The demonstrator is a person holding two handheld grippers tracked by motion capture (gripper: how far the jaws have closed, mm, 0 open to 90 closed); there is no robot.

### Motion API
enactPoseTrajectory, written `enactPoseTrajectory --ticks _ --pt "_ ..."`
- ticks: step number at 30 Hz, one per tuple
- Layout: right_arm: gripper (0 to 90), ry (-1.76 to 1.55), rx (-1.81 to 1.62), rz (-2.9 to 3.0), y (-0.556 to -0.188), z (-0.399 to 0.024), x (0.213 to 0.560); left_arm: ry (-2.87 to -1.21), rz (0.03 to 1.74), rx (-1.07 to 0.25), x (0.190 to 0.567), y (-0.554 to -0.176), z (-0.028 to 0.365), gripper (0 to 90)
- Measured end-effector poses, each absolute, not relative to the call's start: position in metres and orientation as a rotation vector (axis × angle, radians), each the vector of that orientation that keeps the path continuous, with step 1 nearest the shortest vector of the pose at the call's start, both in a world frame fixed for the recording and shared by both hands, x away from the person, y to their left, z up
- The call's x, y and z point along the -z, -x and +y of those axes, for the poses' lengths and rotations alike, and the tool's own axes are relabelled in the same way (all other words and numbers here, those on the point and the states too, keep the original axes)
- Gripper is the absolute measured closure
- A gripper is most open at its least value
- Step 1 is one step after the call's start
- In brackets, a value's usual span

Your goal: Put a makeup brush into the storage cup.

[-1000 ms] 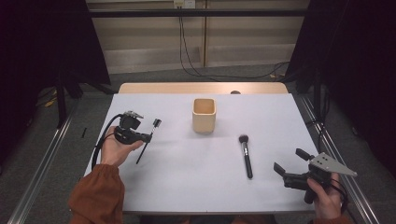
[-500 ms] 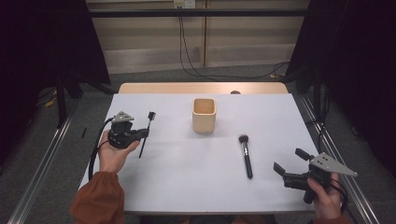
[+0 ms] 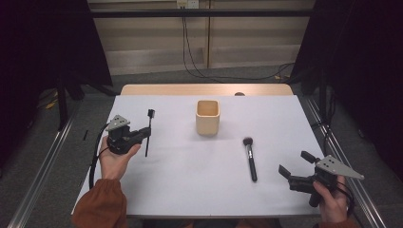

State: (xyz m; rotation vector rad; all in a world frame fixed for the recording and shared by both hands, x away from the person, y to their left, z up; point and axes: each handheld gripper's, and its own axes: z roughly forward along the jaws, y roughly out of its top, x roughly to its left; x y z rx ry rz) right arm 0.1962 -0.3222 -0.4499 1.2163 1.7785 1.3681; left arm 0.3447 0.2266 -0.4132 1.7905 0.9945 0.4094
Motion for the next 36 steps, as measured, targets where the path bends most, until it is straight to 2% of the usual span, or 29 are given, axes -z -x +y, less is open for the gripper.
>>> enactPoseTrajectory --ticks 8,17,36 --pt "0.0 -1.219 -1.373 1.774 -0.195 -0.321 0.45 -1.708 0.942 -0.467 0.404 -0.336 0.232 86.4" --pt "0.0 -1.212 -1.368 1.777 -0.196 -0.321 0.45 -1.678 0.887 -0.428 0.401 -0.333 0.224 86.3" --pt "0.0 -1.217 -1.377 1.774 -0.196 -0.321 0.45 -1.695 0.784 -0.389 0.387 -0.337 0.181 86.3"
